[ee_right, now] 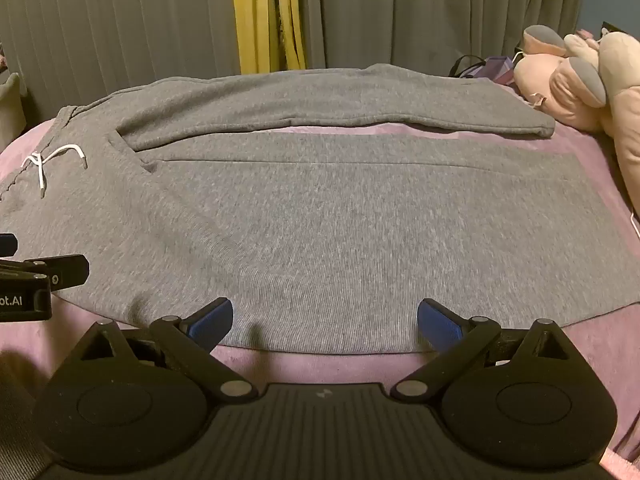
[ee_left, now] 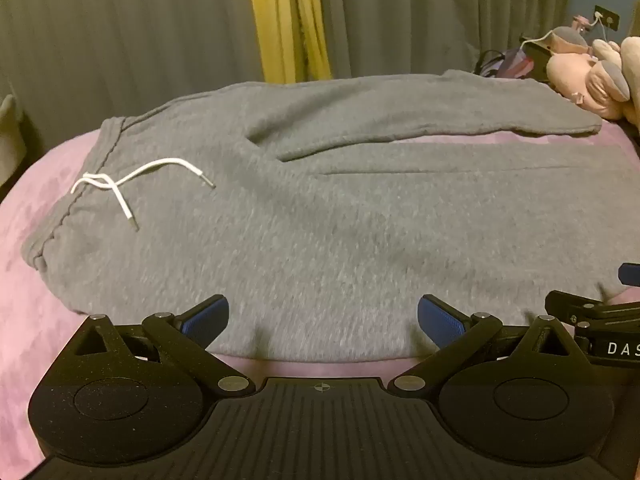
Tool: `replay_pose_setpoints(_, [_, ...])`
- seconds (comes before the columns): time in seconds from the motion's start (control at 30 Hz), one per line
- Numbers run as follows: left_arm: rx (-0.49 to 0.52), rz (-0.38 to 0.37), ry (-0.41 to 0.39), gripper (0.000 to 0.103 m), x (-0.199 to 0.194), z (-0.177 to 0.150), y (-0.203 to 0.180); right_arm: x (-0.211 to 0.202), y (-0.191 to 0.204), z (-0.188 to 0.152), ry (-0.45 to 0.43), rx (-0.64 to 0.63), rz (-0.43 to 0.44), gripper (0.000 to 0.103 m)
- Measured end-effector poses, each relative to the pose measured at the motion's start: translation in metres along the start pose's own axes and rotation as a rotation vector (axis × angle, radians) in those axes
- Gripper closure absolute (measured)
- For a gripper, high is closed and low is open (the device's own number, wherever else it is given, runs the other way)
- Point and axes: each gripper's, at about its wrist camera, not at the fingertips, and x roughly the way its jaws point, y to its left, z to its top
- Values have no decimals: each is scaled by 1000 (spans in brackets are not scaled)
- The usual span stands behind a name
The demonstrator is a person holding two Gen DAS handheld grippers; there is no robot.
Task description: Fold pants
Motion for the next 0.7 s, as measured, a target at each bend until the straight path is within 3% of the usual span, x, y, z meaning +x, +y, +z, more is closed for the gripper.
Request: replay_pose_setpoints(0.7, [-2,3,3,0,0,-5,-1,1,-1,0,4,7,10,4])
